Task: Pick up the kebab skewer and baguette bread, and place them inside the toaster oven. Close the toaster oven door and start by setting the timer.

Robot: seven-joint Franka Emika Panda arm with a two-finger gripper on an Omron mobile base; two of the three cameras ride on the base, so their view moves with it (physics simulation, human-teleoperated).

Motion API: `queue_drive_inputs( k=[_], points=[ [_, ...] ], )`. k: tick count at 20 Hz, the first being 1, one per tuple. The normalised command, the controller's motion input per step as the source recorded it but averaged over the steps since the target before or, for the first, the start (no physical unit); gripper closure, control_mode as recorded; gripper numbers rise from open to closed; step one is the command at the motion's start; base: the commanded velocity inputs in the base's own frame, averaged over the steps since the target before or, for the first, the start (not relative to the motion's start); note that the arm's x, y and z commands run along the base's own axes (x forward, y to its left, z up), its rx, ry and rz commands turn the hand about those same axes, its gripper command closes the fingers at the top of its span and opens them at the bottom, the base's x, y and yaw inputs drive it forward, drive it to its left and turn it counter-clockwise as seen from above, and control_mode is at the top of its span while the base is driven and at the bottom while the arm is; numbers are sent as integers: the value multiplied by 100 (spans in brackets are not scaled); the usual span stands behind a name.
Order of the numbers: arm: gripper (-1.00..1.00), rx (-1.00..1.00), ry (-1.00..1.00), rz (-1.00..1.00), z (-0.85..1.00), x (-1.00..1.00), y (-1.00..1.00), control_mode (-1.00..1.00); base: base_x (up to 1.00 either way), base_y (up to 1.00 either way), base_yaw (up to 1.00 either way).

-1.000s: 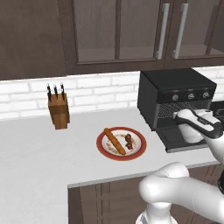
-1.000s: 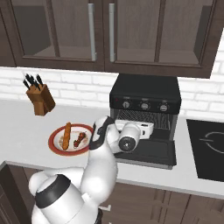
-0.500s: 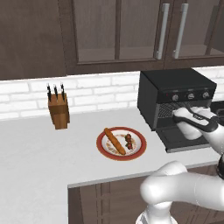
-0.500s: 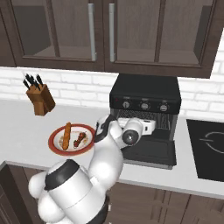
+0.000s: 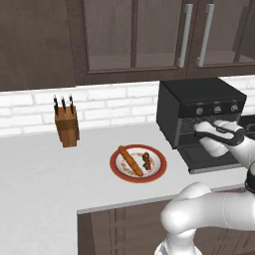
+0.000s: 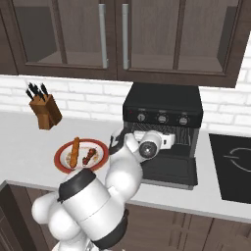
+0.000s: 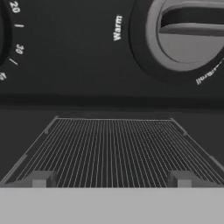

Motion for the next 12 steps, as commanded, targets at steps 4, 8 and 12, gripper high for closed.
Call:
queue_drive_inputs(
  k=[4,8,12],
  points=[
    [-100,0,8,0,-5,19,0,-100,0,0,0],
    [-100,0,11,0,0,23,0,-100,0,0,0],
    [-100,0,7,0,0,27,0,-100,0,0,0]
  ],
)
